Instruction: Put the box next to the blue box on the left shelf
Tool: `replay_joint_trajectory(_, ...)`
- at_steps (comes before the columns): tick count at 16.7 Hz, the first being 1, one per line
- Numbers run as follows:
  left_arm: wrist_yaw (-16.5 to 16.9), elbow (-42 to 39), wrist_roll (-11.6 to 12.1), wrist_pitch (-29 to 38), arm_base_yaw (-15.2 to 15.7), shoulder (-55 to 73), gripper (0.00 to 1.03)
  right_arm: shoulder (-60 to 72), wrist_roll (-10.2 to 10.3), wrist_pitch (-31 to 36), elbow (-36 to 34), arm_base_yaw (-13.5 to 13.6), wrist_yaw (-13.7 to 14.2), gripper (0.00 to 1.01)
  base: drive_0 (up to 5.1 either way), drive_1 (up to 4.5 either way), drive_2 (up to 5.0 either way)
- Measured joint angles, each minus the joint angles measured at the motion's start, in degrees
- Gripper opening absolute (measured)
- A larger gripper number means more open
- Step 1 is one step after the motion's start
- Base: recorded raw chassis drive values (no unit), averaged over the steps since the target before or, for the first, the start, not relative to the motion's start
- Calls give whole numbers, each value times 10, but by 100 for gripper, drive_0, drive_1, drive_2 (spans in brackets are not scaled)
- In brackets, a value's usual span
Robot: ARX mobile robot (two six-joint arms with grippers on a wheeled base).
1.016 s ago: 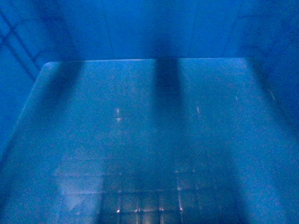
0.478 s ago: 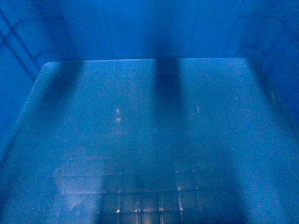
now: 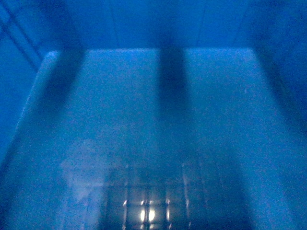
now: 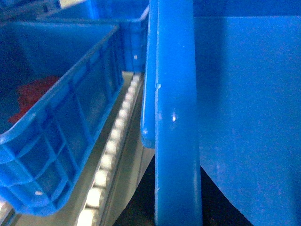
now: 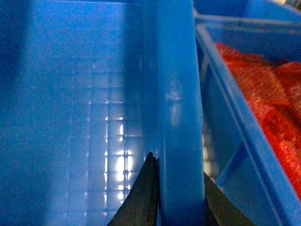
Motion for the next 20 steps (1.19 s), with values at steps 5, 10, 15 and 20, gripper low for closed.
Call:
replay_joint_trajectory(5,-19,-19,52,82,23,-20,8,-1,1,71,-17,54,102,11,0,0,0)
replay_joint_trajectory(10,87,39,41,36,92,75,8,61,83,-90,63,2,12,11,0,0,0)
replay_joint_trajectory(15,112,61,-11,-37,96,144,8,117,58,-92,69,-52,-52,10,0,0,0)
replay_joint_trajectory(20,114,67,-29,-59,98,152,8,132,57,-81,64,-50,-63,10,0,0,0)
